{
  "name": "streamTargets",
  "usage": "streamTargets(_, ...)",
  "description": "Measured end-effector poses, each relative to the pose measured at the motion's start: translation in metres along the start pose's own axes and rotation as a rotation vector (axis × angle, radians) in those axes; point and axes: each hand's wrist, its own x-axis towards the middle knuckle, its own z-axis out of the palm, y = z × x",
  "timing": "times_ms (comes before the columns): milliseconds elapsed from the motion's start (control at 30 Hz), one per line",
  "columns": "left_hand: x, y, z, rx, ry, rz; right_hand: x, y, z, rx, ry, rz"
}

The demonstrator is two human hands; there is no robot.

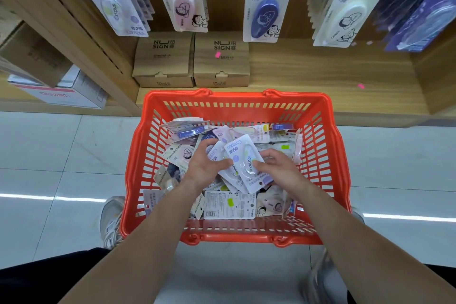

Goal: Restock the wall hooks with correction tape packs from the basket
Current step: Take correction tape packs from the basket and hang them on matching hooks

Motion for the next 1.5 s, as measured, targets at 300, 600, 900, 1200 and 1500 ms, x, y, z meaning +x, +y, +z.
streamTargets(300, -0.022, 0.035, -0.042, -0.096, -0.011, -0.028, -0.019, -0.035, 0.013, 0.088, -0.105, -0.056)
streamTargets(600, -0.102, 0.125, -0.060, -0.157, -0.061, 0.117, -0.090, -0.127, 0.011, 0.070, -0.152, -0.280)
streamTargets(900, -0.179, 0.196, -0.069, -0.237, 0.002, 0.264, -0.180, -0.178, -0.008, 0.031, -0.204, -0.243)
streamTargets(1200, -0.194, 0.197, -0.057, -0.056, -0.119, 0.235, -0.191, -0.181, -0.016, 0.484, 0.084, -0.440)
streamTargets(1500, -0.181, 0.186, -0.031, -0.172, -0.120, 0.212, -0.181, -0.173, 0.000, 0.446, 0.087, -0.442)
